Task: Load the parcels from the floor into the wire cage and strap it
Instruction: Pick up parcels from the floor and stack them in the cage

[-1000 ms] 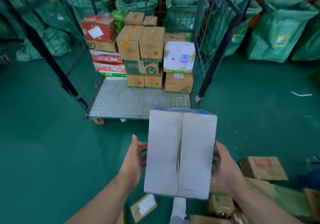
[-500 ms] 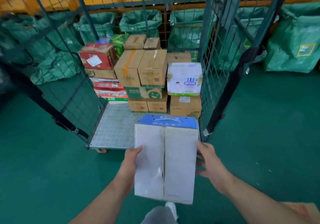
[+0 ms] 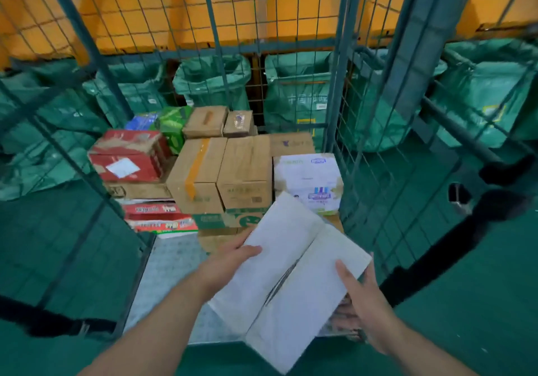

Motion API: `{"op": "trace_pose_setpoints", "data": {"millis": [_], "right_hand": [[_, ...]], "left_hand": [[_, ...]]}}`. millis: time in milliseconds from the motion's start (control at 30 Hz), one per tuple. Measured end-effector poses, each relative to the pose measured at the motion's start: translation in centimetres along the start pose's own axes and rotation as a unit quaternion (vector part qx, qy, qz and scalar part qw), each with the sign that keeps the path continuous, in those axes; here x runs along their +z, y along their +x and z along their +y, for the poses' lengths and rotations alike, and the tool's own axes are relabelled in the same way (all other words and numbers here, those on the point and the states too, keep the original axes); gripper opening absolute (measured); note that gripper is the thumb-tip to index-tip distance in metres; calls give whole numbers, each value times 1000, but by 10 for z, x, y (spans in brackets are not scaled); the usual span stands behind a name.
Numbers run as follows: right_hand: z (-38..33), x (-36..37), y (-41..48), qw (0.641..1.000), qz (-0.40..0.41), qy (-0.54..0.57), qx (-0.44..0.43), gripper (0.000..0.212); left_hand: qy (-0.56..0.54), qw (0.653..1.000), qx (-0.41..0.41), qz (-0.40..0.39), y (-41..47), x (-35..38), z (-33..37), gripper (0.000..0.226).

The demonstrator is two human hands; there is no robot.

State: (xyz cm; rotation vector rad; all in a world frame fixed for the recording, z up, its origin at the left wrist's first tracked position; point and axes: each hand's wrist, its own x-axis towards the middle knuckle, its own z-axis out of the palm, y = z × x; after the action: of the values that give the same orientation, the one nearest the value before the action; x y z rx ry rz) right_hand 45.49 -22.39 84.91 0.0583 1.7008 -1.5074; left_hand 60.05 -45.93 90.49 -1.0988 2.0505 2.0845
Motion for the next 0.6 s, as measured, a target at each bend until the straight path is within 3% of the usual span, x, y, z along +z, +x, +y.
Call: {"op": "trace_pose_setpoints", "data": {"millis": [133,300,433,600], "right_hand": [[-26,12,44,999,22,26,16,63],[-59,6,109,997,40,56,16,54],[-78,2,165,998,29,50,-7,55],[-101,12,224,995,27,97,19,42]], "left_hand": [[88,996,11,-15,67,-23,47,38],[201,978,3,-57,161,-31,98,53],[207,976,-18,-64,220,-33,117,67],[261,962,-26,-82,262,-39,161,60]]}}
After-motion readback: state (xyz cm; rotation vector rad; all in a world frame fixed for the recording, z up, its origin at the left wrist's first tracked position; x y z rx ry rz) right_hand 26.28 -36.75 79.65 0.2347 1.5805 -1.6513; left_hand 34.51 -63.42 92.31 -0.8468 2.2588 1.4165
